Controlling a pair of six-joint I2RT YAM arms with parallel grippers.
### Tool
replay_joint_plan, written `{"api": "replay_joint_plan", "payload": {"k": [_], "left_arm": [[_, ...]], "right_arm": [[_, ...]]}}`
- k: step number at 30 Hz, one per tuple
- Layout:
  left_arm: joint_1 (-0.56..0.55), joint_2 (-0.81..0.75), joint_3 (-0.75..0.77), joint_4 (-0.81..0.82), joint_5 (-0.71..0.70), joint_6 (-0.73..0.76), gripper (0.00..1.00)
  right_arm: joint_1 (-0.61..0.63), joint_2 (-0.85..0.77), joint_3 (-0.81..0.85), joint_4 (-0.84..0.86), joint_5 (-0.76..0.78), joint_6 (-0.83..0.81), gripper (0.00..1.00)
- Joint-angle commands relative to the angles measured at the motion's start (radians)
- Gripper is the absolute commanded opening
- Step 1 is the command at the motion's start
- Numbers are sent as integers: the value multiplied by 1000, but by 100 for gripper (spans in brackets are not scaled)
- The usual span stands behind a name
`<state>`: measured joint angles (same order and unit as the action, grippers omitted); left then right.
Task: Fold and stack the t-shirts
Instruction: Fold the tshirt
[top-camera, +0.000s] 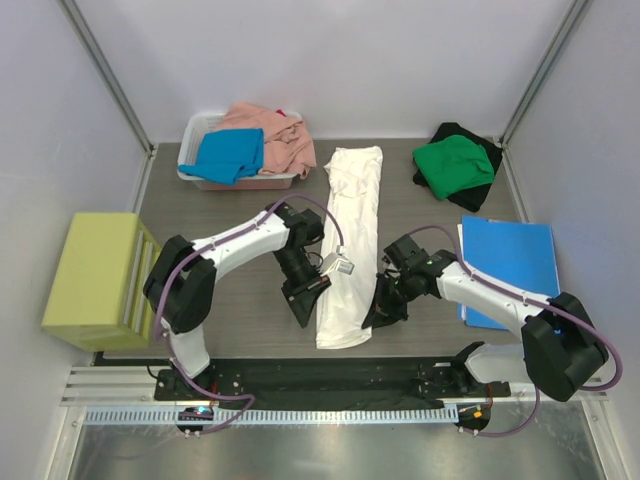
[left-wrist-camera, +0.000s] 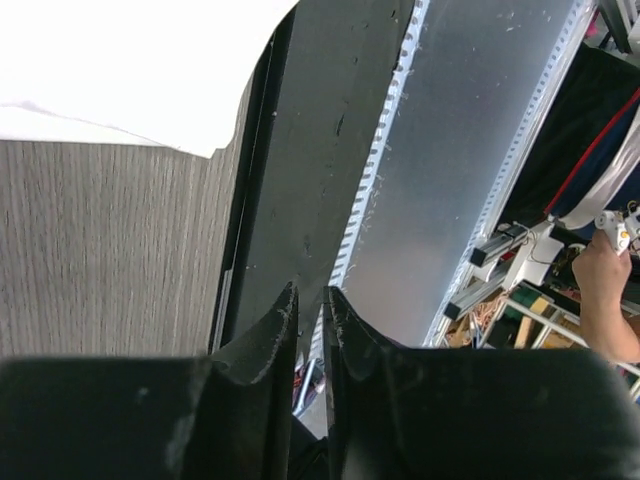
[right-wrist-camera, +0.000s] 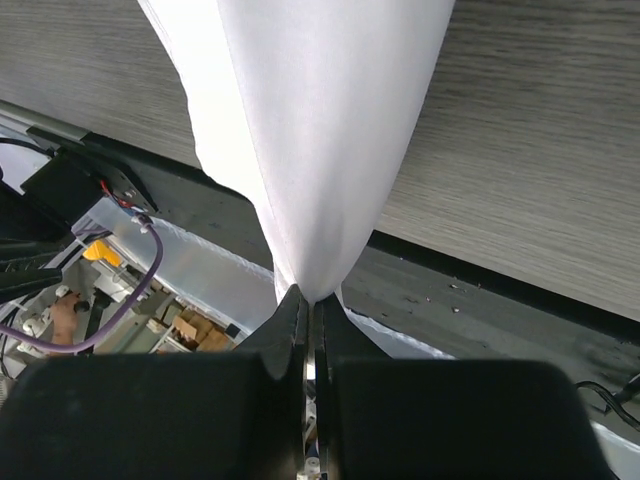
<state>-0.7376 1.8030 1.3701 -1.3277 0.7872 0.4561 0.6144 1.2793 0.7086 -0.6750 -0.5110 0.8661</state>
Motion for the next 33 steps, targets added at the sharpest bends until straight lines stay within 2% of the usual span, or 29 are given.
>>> {"api": "replay_joint_plan", "payload": {"k": [1, 4, 5, 11, 12, 15, 18, 19, 20, 21, 22, 23, 24, 26, 29, 30, 33], "left_arm": [[-3, 24, -11, -150, 23, -37, 23], [-14, 45, -16, -84, -3, -103, 31], [-20, 55, -17, -64, -6, -128, 31], [-114, 160, -5, -7, -14, -204, 42], [-121, 170, -3, 5, -11, -227, 51], [-121, 164, -14, 132, -11, -298, 57], [-121, 58, -84, 269, -104, -411, 55], [-121, 18, -112, 377, -147, -437, 55], [-121, -70, -161, 428, -178, -451, 55], [-121, -114, -186, 487, -259, -483, 57], [-121, -154, -210, 604, -293, -540, 59], [-121, -216, -253, 652, -319, -560, 62], [-121, -224, -261, 680, -344, -579, 74], [-123, -231, -261, 679, -370, -593, 85], [-123, -289, -259, 656, -457, -568, 88], [-126, -303, -261, 644, -501, -563, 99], [-138, -315, -215, 569, -558, -505, 100]], "right_arm": [[7, -21, -24, -20, -20, -10, 7], [7, -26, -44, -15, -14, -10, 8], [7, -26, -46, -15, -14, -9, 8], [7, -9, -44, -11, -9, -12, 8], [7, -8, -43, -8, -8, -10, 8], [7, -5, -44, 0, -7, -7, 8], [7, 3, -40, 6, -8, -9, 8], [7, 8, -40, 11, -11, -10, 8], [7, 20, -40, 15, -8, -12, 9], [7, 23, -41, 17, -7, -15, 9], [7, 29, -44, 26, -7, -15, 9], [7, 31, -49, 34, -7, -12, 10], [7, 38, -55, 40, -11, -10, 11], [7, 48, -57, 46, -9, -15, 11], [7, 58, -47, 46, -9, -30, 12], [7, 60, -46, 48, 2, -35, 13], [7, 68, -35, 51, 9, -38, 13]]}}
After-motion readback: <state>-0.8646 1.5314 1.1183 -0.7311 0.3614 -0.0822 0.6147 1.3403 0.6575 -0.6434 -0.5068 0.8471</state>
